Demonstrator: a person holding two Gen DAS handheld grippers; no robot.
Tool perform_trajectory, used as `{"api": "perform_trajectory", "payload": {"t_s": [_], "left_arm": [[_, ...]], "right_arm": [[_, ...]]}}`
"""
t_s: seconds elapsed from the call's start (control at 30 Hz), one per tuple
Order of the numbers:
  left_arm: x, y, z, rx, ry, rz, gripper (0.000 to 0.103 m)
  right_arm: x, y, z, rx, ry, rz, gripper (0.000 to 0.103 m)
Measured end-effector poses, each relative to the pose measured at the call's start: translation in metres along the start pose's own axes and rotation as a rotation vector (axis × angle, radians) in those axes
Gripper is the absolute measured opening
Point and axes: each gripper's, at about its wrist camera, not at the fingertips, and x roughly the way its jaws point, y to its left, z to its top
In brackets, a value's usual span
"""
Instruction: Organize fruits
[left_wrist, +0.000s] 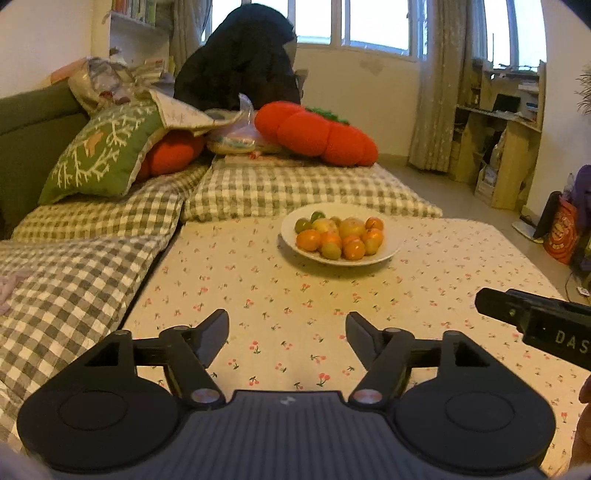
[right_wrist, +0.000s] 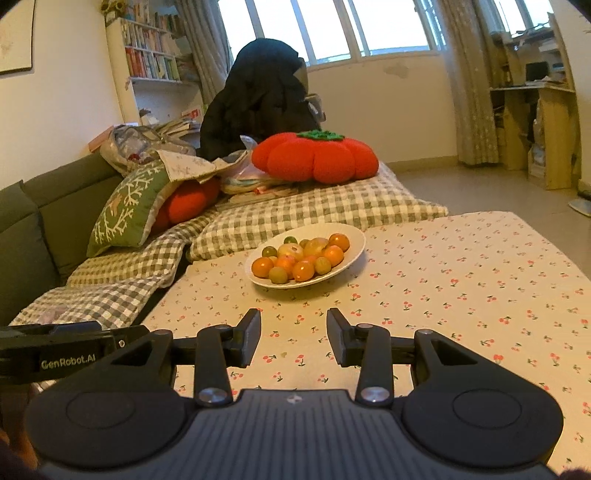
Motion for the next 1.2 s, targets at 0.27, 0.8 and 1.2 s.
{"api": "perform_trajectory", "payload": {"t_s": [0.27, 0.8, 1.2], "left_arm": [[-0.01, -0.001, -0.006, 0.015, -0.042, -0.039, 0.082], [-0.011, 0.017, -0.01, -0.031, -0.02, -0.04, 0.095], [-0.01, 0.018, -0.012, -0.031, 0.001, -0.029, 0.097]], "right_arm": [[-0.014, 0.01, -0.005, -0.012, -0.029, -0.054, 0.042], [-0.009, 0.03, -0.008, -0.005, -0.037, -0.099, 0.081], [-0.011, 0.033, -0.006, -0.027, -0.048, -0.145, 0.103]]}}
